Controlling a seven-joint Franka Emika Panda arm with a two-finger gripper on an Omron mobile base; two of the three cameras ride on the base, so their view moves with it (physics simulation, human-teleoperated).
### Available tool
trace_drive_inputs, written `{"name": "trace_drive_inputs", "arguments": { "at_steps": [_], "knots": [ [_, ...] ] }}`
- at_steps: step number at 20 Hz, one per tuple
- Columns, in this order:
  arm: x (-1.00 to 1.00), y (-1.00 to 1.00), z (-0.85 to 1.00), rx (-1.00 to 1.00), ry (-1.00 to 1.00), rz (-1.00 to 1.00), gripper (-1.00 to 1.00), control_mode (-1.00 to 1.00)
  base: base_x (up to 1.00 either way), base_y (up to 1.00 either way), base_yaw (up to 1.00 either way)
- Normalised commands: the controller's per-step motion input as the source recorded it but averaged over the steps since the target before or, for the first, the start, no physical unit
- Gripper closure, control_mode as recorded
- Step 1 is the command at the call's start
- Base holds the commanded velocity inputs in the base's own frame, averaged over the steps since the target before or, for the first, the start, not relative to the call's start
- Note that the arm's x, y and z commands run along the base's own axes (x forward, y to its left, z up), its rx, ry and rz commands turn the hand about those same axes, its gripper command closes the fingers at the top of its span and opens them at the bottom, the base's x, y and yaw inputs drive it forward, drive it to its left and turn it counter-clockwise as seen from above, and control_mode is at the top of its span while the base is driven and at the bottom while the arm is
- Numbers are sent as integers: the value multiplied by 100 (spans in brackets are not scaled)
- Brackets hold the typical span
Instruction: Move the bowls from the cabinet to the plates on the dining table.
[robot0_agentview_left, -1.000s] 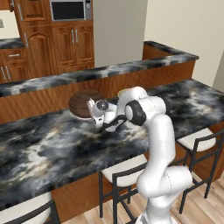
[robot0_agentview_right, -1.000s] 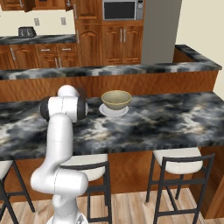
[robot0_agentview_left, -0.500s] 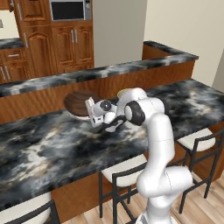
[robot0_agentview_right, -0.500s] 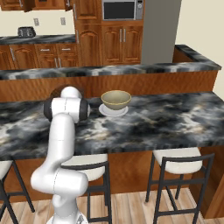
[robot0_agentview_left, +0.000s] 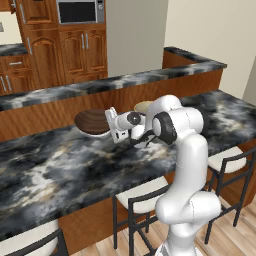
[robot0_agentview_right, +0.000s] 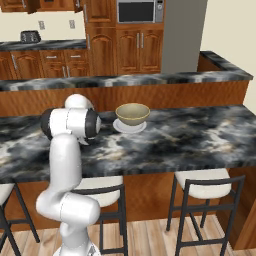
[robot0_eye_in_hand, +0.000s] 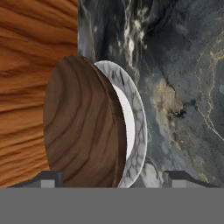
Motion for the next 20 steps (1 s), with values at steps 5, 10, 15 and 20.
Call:
{"name": "trace_drive_inputs", "arguments": {
  "at_steps": [5,10,15,20],
  "knots": [
    [-80,-33,52,0,-10,0,-100,-100,0,0,0],
    [-62,-23,40,0,-5,0,-100,-100,0,0,0],
    [-83,-19,6,0,0,-12,-100,-100,0,0,0],
    [-80,-13,7,5,0,-39,-100,-100,0,0,0]
  ]
}}
